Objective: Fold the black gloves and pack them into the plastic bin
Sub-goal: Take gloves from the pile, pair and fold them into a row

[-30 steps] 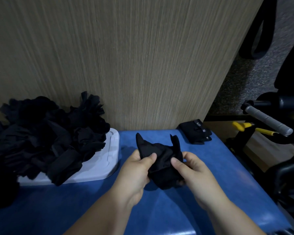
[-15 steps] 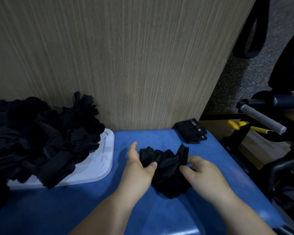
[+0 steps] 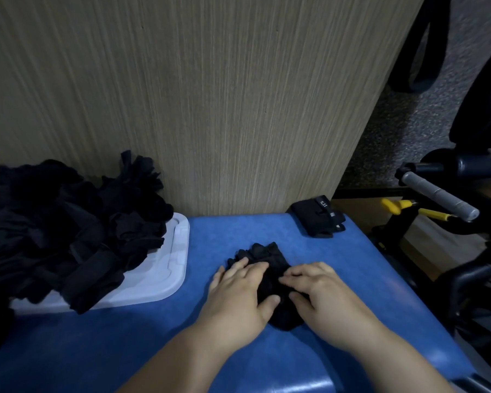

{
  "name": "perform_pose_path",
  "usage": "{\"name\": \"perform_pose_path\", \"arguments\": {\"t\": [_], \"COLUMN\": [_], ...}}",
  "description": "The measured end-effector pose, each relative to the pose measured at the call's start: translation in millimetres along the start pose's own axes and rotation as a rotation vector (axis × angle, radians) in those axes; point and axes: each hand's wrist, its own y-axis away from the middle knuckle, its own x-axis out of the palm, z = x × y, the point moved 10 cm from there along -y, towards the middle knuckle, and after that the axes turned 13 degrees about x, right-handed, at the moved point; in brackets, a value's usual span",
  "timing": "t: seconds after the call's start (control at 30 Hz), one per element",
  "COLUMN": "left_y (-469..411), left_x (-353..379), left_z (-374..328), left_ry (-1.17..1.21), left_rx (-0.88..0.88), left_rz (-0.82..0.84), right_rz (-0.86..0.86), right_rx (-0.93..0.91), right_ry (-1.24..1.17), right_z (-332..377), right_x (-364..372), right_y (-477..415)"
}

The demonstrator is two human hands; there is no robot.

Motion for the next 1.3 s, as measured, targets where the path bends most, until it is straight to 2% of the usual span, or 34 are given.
{"name": "perform_pose_path", "arguments": {"t": [0.13, 0.27, 0.33, 0.4, 0.5, 0.6, 0.8, 0.93, 1.07, 1.17, 1.23, 1.3], "left_y": [-0.3, 0.2, 1.3, 2.8, 5.2, 5.6, 0.6, -5.0, -9.3, -13.2, -14.4, -14.6], "left_x": [2.5, 10.6, 12.4, 14.2, 18.9, 21.8, 23.0, 33.8, 48.8, 52.6, 53.4, 54.0], "left_z": [-2.2, -8.7, -13.2, -18.6, -27.9, -36.0, -54.6, -66.0, -71.4, -73.4, -74.4, -74.5], "left_ry": [0.026, -0.002, 0.001, 0.009, 0.007, 0.014, 0.051, 0.006, -0.062, -0.086, -0.097, -0.104], "left_rx": [0.055, 0.129, 0.155, 0.182, 0.220, 0.230, 0.252, 0.282, 0.286, 0.272, 0.265, 0.258], "left_rz": [0.020, 0.117, 0.140, 0.159, 0.189, 0.186, 0.140, 0.181, 0.268, 0.293, 0.305, 0.316], "right_rz": [0.006, -0.078, -0.154, -0.168, -0.027, 0.053, -0.013, -0.075, -0.154, -0.262, -0.201, -0.029], "right_rx": [0.011, 0.257, 0.371, 0.465, 0.532, 0.534, 0.586, 0.659, 0.674, 0.545, 0.411, 0.342], "right_ry": [-0.051, -0.386, -0.446, -0.348, -0.122, -0.060, -0.117, -0.090, 0.006, 0.079, 0.109, 0.132], "right_z": [-8.1, -32.5, -46.2, -55.2, -55.6, -52.8, -77.9, -108.8, -120.6, -110.0, -95.2, -88.7], "right_x": [-3.1, -17.9, -22.5, -24.8, -15.9, -12.5, -31.1, -47.2, -56.8, -64.4, -55.4, -30.9], "right_y": [-1.4, -3.4, -2.7, -0.4, 3.6, 7.4, 12.3, 19.9, 28.2, 28.5, 24.1, 20.4]}}
